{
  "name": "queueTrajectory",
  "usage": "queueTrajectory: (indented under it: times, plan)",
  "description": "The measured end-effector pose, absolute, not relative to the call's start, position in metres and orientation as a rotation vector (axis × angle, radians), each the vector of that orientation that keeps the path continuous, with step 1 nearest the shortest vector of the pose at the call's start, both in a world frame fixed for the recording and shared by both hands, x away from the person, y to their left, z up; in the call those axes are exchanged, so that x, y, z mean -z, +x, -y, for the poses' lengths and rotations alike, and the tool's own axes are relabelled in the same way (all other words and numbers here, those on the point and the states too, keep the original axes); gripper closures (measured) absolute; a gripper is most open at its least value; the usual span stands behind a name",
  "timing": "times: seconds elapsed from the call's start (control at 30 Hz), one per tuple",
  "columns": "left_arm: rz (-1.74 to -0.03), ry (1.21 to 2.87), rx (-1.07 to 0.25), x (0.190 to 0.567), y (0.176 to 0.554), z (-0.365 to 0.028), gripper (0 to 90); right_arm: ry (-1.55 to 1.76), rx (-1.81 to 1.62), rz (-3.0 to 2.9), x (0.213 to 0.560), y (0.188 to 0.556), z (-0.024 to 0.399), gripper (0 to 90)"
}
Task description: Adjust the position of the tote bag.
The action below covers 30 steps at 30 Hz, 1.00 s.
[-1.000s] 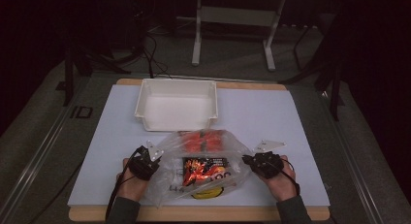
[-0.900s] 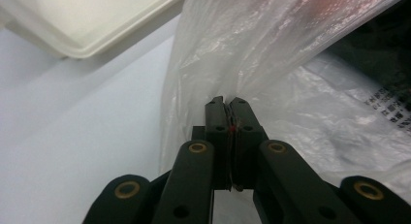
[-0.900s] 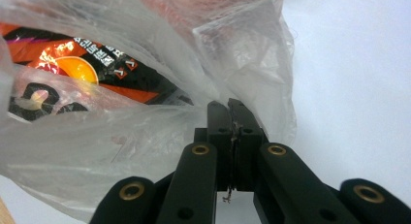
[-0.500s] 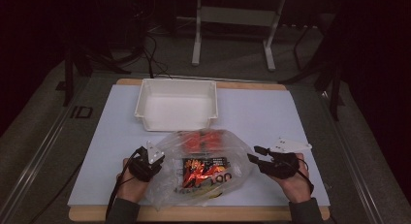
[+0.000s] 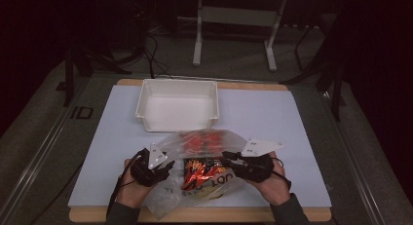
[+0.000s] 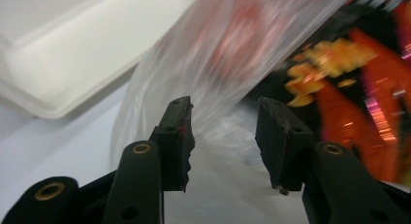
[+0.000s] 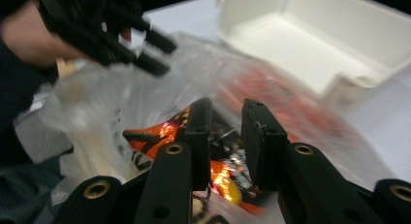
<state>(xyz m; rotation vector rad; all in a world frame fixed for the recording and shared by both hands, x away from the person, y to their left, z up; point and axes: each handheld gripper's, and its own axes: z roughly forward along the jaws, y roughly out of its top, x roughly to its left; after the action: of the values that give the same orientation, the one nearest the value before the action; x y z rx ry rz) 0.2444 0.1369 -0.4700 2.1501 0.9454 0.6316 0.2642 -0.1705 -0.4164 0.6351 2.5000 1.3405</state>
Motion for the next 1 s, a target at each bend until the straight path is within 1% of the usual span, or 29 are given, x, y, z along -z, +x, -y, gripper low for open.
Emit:
queueTrajectory:
  times: [0.13,0.23,0.3,0.37,0.4,0.43,0.47,0.53,0.77,1.0]
  plan:
    - [-0.864,2.138,-0.604,0.452,0.230,-0.128,56.6,0.659,-1.205,-2.558,0.439,0.271,0.156,74.3]
    - [-0.804,2.151,-0.550,0.449,0.221,-0.113,56.4,0.731,-1.107,-2.576,0.459,0.280,0.155,72.9]
    - [-0.787,2.187,-0.533,0.454,0.218,-0.103,55.5,0.766,-1.080,-2.586,0.467,0.282,0.157,69.1]
    - [-0.784,2.227,-0.519,0.465,0.218,-0.095,54.2,0.771,-1.067,-2.606,0.472,0.281,0.161,63.2]
    - [-0.784,2.227,-0.519,0.465,0.218,-0.095,54.3,0.771,-1.067,-2.606,0.472,0.281,0.161,63.2]
    - [-0.795,2.261,-0.480,0.477,0.219,-0.091,54.3,0.765,-1.056,-2.622,0.474,0.280,0.163,60.6]
    - [-0.799,2.269,-0.469,0.481,0.220,-0.090,54.2,0.762,-1.041,-2.641,0.478,0.276,0.168,56.8]
    - [-0.800,2.284,-0.438,0.490,0.219,-0.089,53.5,0.763,-1.035,-2.667,0.480,0.274,0.172,54.5]
    - [-0.827,2.324,-0.391,0.509,0.213,-0.096,50.0,0.767,-0.989,-2.718,0.494,0.267,0.184,50.1]
    - [-0.872,2.361,-0.367,0.524,0.211,-0.110,51.4,0.780,-0.918,-2.747,0.512,0.258,0.194,49.6]
